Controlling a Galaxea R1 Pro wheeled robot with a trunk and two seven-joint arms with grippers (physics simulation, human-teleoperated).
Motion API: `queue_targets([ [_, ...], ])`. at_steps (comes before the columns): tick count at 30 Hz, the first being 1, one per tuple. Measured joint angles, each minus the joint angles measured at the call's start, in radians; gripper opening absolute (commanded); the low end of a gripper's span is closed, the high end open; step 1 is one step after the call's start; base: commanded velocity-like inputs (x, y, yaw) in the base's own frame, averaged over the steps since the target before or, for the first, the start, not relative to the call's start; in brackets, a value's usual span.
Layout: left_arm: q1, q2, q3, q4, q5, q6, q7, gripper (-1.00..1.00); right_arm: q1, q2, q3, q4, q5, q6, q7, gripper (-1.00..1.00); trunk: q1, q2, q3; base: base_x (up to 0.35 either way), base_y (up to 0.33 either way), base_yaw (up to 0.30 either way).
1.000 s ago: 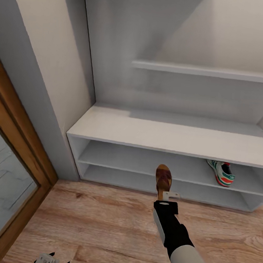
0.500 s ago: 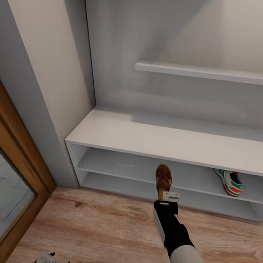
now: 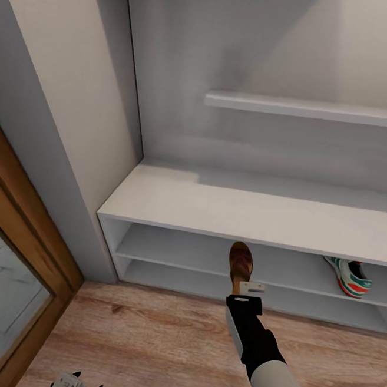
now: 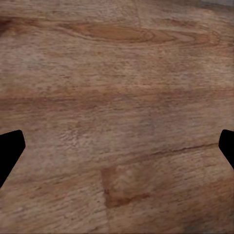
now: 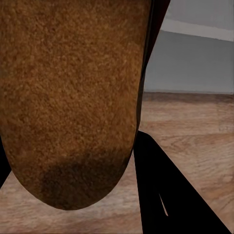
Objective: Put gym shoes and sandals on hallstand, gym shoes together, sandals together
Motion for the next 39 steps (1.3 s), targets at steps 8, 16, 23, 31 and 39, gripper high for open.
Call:
queue_targets([
  [8, 0.0, 0.0, -0.001, 0.0, 0.0, 0.0, 0.0, 1.0, 0.0, 0.0, 0.0, 0.0, 0.0, -0.001, 0.0, -1.0, 0.0, 0.0, 0.0, 0.079, 0.022, 0.0],
  [16, 0.0, 0.0, -0.002, 0.0, 0.0, -0.002, 0.0, 1.0, 0.0, 0.0, 0.0, 0.0, 0.0, -0.001, 0.0, -1.0, 0.0, 0.0, 0.0, 0.162, 0.089, 0.0],
  [23, 0.0, -0.001, -0.002, 0.0, -0.001, -0.001, 0.001, 1.0, 0.0, 0.0, 0.0, 0.0, 0.0, -0.001, 0.0, -1.0, 0.0, 0.0, 0.0, 0.021, 0.008, 0.0],
  [31, 0.0, -0.002, -0.002, 0.0, -0.001, -0.001, 0.002, 1.0, 0.001, 0.0, 0.0, 0.0, 0.0, -0.002, 0.0, -1.0, 0.0, 0.0, 0.0, 0.208, -0.005, 0.0],
  [39, 0.0, -0.001, -0.002, 0.0, -0.001, -0.002, 0.002, 1.0, 0.0, 0.0, 0.0, -0.002, 0.0, -0.002, 0.0, -1.0, 0.0, 0.0, 0.0, 0.18, -0.076, 0.0],
])
